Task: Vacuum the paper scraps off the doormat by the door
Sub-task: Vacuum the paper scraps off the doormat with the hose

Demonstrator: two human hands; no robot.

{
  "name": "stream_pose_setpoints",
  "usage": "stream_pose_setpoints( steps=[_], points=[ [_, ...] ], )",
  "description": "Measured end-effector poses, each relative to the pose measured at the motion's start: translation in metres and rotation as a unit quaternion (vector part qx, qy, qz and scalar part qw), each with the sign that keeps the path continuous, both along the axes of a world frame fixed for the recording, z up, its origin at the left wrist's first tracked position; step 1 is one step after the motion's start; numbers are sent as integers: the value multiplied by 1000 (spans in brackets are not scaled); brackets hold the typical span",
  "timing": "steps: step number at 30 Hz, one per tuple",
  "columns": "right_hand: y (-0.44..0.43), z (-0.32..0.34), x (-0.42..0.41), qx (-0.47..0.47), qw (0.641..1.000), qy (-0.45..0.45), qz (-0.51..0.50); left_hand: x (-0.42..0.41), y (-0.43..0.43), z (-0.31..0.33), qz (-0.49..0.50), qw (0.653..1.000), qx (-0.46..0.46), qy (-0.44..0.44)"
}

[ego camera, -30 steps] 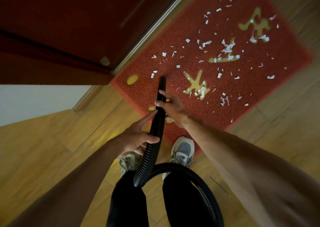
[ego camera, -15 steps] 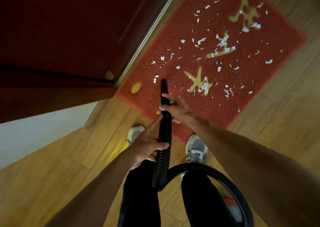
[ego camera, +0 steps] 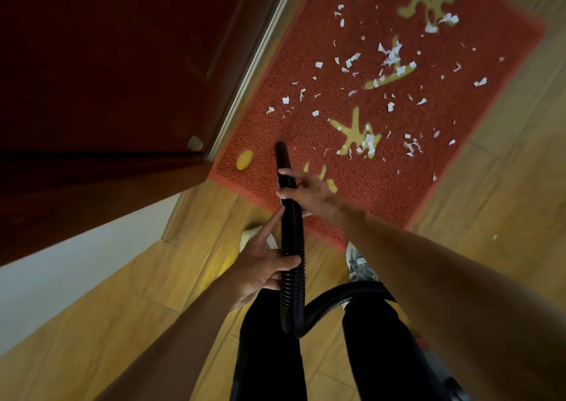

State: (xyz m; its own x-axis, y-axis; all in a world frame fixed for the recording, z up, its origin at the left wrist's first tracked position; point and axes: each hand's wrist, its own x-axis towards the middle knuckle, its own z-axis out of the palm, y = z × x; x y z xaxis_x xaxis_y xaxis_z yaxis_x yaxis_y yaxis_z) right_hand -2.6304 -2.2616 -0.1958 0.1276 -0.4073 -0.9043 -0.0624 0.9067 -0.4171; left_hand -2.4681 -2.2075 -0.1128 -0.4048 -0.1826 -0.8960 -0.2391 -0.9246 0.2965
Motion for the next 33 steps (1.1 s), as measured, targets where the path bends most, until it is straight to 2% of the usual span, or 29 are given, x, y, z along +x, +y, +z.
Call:
stream_pose_setpoints(
  steps=[8, 11, 21, 29, 33],
  points=[
    [11, 3, 2, 29, 998, -57, -11, 11, 7, 3, 25, 1000, 13, -7],
    [12, 4, 2, 32, 998, -56, -22, 9, 8, 3, 17, 1000, 13, -14],
    [32, 3, -38, 23, 985, -47, -165, -20, -10, -3, -60, 998, 16, 22],
    [32, 4, -44, 6, 984, -37, -174, -28, -12, -5, -63, 998, 12, 20],
    [35, 4, -44, 26, 982, -23, -186, -34, -10, -7, -62, 998, 19, 18]
  ],
)
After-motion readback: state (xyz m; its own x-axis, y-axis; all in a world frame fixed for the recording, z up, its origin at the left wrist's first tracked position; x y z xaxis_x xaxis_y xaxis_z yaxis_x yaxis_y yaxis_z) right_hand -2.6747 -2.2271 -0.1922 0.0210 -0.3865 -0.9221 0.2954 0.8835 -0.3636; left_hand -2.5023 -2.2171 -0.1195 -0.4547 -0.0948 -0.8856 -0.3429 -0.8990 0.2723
